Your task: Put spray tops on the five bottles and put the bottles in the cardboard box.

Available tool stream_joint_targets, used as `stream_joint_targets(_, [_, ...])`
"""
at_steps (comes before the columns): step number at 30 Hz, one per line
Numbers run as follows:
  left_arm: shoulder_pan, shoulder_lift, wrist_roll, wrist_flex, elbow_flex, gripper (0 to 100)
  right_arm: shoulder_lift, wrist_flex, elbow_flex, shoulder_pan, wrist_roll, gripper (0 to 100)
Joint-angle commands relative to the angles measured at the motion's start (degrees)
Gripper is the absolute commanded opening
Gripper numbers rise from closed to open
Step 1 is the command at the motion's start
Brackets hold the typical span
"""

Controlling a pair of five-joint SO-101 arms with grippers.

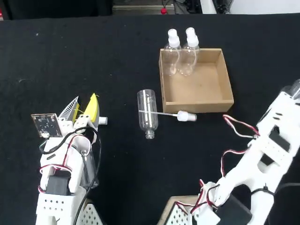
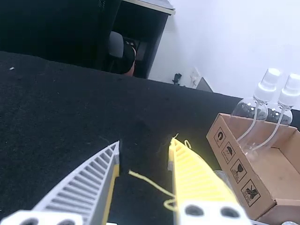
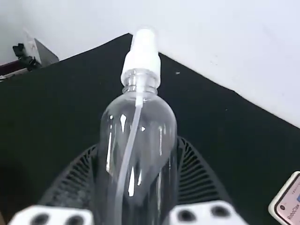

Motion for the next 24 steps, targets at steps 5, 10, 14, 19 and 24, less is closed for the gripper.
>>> stream_joint_targets(5, [-0.2,-0.3,-0.4,0.0,1.3,17,-2.7,-33.5,17.8,1.0,1.6,1.1])
stream_joint_targets(10, [-0.2,-0.2,-0.4,0.0,1.3,17,-2.6,-41.1,22.6,1.1,5.1,1.1])
stream_joint_targets(14, [-0.2,-0.2,-0.4,0.1,1.3,17,-2.5,-41.2,22.6,1.0,5.2,1.1])
stream_joint_targets(19, [-0.2,-0.2,-0.4,0.1,1.3,17,-1.4,-41.2,20.4,0.9,5.0,1.1])
stream_joint_targets(24, [-0.2,-0.2,-0.4,0.1,1.3,17,6.2,-41.6,17.6,1.2,5.5,1.1])
